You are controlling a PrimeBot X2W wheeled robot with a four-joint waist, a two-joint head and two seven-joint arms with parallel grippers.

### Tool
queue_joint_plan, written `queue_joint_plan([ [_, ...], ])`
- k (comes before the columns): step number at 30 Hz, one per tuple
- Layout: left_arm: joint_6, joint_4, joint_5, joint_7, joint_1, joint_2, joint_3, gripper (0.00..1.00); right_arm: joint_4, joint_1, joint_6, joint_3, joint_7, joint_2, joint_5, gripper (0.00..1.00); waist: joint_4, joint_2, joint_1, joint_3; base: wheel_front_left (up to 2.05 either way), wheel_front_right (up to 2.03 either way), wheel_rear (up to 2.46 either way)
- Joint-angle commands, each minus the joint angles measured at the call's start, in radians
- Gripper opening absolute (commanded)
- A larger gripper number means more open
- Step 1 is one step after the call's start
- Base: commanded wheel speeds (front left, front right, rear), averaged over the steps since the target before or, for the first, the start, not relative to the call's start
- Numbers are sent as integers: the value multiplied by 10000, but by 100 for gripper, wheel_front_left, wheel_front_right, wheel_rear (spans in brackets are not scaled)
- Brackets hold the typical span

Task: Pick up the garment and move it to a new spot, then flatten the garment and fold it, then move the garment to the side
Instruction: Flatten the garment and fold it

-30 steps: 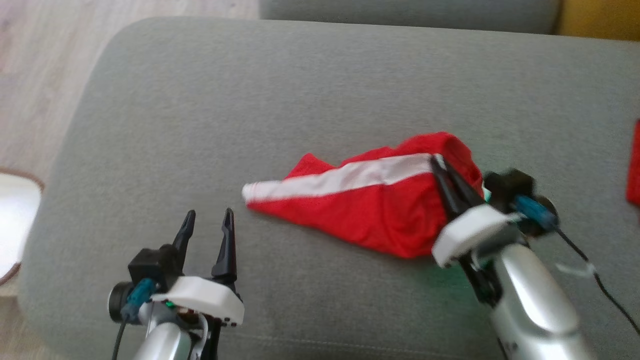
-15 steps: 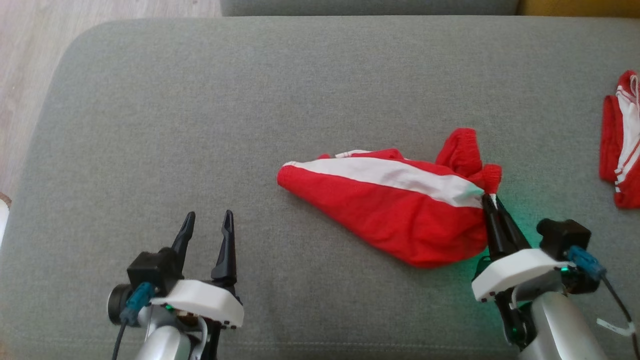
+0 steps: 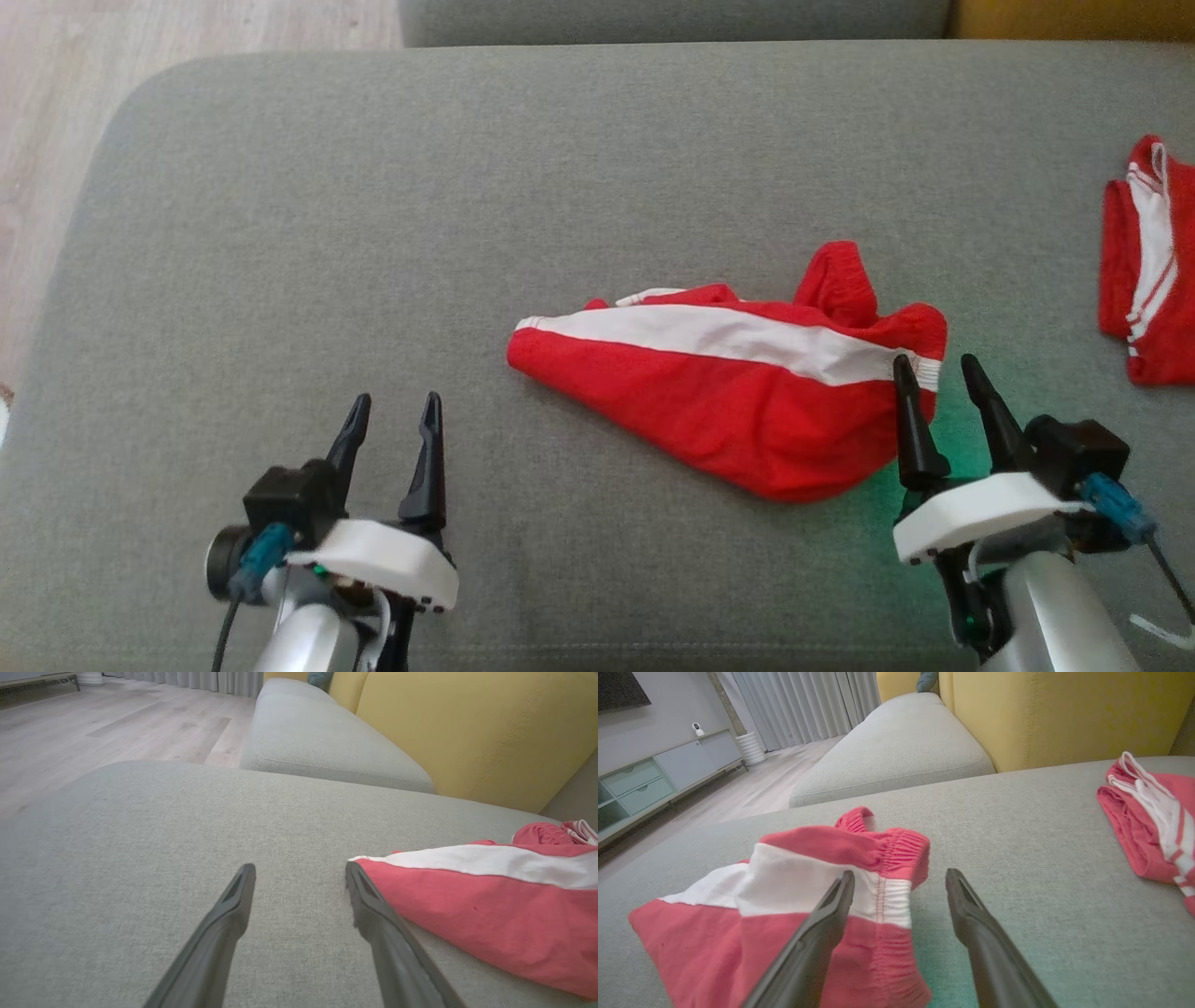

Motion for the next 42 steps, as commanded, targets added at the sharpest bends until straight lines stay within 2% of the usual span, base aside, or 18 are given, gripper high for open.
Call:
queue_joint_plan([
  [1,-42,-229,142,-124,-545,-17,312,100,-362,-60,65,234,-106,-33,-29,100,-60,0,0,-11,0,0,0],
  [11,-59,-372,231,-124,-694,-138,310,100,-1452,141,65,-93,-404,-33,-88,100,-367,0,0,-451,0,0,0],
  [25,41,-1249,131,-124,488,-198,751,100,-2420,1057,65,-161,-325,-33,-133,100,-186,0,0,-1493,0,0,0],
  [38,54,-1409,185,-124,765,-212,777,100,-2775,1370,65,52,-47,-33,-160,100,-121,0,0,-1617,0,0,0],
  [42,56,-1400,203,-124,805,-219,724,100,-2484,1442,65,-335,542,-33,-445,100,-105,0,0,-1589,0,0,0],
])
